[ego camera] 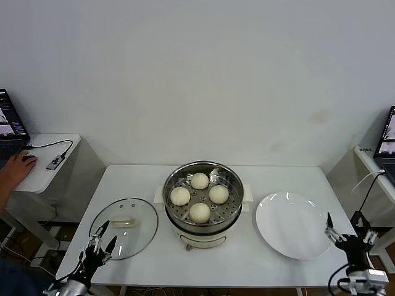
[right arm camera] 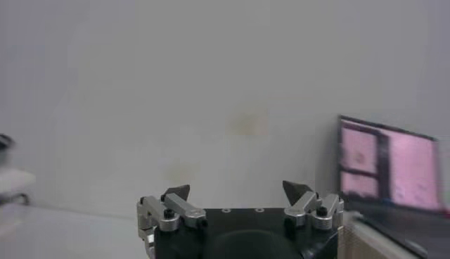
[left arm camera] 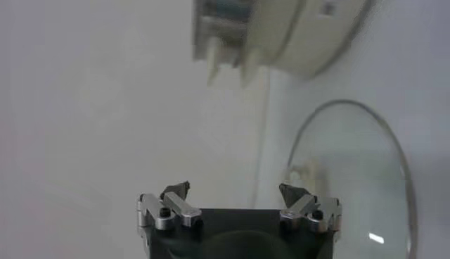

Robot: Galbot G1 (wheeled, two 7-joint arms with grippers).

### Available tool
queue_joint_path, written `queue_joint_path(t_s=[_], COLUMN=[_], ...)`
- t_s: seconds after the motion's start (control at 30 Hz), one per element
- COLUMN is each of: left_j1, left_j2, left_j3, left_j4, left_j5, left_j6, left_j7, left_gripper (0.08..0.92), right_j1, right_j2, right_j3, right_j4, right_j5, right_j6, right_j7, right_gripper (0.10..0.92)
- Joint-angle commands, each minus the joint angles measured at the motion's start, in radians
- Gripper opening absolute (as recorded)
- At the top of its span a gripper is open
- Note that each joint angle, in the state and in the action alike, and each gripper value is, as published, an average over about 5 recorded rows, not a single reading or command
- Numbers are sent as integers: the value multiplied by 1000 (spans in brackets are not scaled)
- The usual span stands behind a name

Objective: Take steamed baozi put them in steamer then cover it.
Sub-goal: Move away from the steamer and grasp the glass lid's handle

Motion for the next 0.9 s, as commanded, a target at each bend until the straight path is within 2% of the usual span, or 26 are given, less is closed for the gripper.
queue_joint_path(t_s=[0.03, 0.2, 0.43, 0.9], left_j1=[-200, -278, -327, -376], left_j2=[27, 28, 25, 7], left_j3=[50, 74, 101, 121], left_j4=[167, 231, 296, 320], left_j5=[124, 125, 124, 119], left_j6=[-12, -14, -15, -6], left_j7=[13, 29, 31, 49], left_gripper=[823, 823, 823, 823], right_j1=[-41, -49, -61, -62], right_j2=[59, 75, 88, 95], right_j3=[58, 54, 43, 13], right_j4=[-1, 5, 15, 6], right_j5=[-24, -54, -76, -103], right_j6=[-10, -7, -4, 0], right_j7=[32, 17, 10, -1], right_gripper=[823, 823, 823, 823])
